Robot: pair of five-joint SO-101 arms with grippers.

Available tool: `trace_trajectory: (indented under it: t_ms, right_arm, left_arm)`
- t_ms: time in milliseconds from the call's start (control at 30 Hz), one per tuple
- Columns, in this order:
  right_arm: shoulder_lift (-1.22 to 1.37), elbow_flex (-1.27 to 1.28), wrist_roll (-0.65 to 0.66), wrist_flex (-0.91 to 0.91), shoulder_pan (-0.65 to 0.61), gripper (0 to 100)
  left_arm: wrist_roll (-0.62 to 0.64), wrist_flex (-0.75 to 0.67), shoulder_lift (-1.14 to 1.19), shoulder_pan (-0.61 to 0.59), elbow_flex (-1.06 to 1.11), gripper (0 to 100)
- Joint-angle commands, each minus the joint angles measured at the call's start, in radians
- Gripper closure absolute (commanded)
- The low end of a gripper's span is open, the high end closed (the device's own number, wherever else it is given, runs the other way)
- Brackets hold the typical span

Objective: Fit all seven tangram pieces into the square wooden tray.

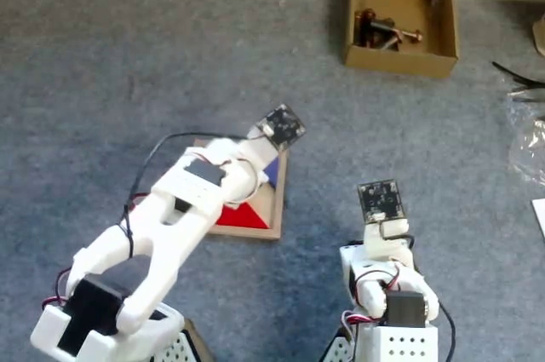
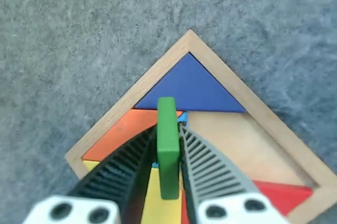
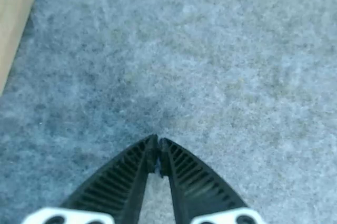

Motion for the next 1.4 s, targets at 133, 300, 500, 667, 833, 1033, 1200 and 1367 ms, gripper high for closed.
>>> trace_trajectory:
  t_ms: [133,300,500,667,833,1033,1200,1367]
  right_arm:
    - [-0.005,0.099,-0.008,-0.022,-0.013,99.3]
    - [-0.005,0.099,-0.008,-0.022,-0.013,99.3]
    - [-0.005,0.099,-0.008,-0.022,-0.013,99.3]
    - [-0.005,0.099,-0.008,-0.022,-0.013,99.3]
    - [-0.005,0.099,-0.008,-0.022,-0.013,99.3]
    - [-0.005,0.099,-0.008,-0.022,-0.013,99.3]
    - [-0.005,0.099,-0.008,-0.022,-0.013,99.3]
    - [-0.005,0.099,-0.008,-0.022,-0.013,99.3]
  left_arm:
    - [-0.003,0.018,0.005,0.025,-0.004,99]
    - [-0.003,0.018,0.002,0.025,0.018,99]
    - [-0.005,0.021,0.002,0.024,0.039,89]
    - [-0.005,0.06,0.001,0.025,0.041,88]
    - [-0.005,0.06,0.001,0.025,0.039,88]
    - [-0.006,0.061,0.001,0.025,0.022,88]
    - [-0.005,0.098,-0.047,0.041,0.016,88]
    - [-0.003,0.18,-0.173,0.079,0.021,88]
